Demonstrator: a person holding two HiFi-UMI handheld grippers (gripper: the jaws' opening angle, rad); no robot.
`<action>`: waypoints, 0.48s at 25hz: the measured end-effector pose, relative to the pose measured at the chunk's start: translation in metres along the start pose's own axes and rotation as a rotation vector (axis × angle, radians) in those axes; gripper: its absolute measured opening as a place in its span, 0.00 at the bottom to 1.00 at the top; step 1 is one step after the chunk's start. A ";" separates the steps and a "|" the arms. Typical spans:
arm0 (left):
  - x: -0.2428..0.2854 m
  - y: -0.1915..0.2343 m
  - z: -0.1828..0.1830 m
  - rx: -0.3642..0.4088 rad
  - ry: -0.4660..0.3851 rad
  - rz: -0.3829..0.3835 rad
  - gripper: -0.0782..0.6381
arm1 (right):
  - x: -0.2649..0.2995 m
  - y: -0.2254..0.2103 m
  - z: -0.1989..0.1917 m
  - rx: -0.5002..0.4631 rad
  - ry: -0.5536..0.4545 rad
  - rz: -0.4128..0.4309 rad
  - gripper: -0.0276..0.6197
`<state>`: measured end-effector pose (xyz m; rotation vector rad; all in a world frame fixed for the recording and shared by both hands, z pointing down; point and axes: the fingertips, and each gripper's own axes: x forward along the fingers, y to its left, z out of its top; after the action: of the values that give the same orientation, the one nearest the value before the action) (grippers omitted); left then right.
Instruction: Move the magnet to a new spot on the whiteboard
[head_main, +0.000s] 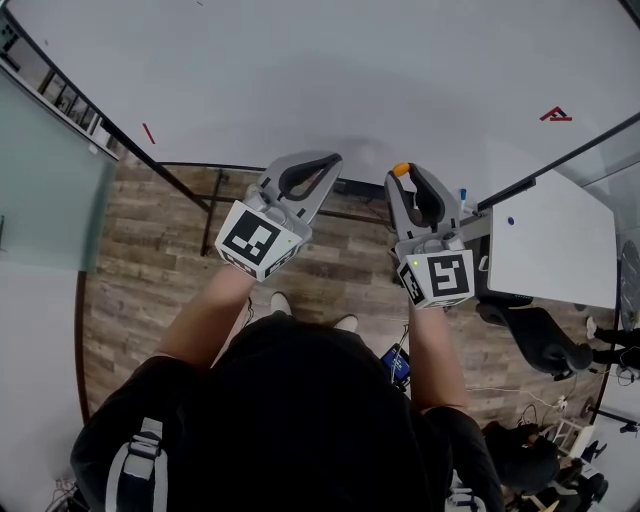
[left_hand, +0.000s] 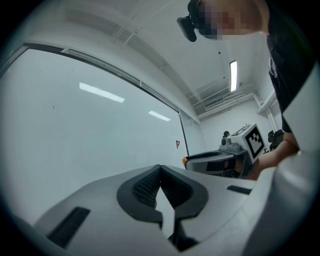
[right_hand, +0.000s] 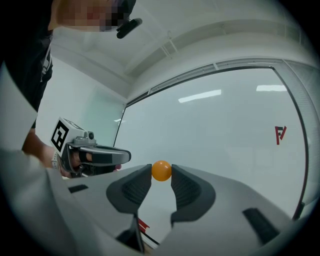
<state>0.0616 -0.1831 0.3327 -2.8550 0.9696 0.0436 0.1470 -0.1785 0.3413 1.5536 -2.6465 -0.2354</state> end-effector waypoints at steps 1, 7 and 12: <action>-0.001 0.002 0.000 0.000 -0.002 0.006 0.12 | 0.002 0.001 0.002 -0.004 -0.001 0.002 0.23; -0.012 0.016 0.008 0.015 0.004 0.018 0.12 | 0.012 0.013 0.013 -0.002 -0.009 0.013 0.23; -0.019 0.039 0.022 0.036 0.001 0.047 0.12 | 0.035 0.020 0.032 -0.048 -0.018 0.029 0.23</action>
<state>0.0231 -0.2000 0.3082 -2.8000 1.0266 0.0290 0.1088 -0.1959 0.3119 1.5053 -2.6544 -0.3097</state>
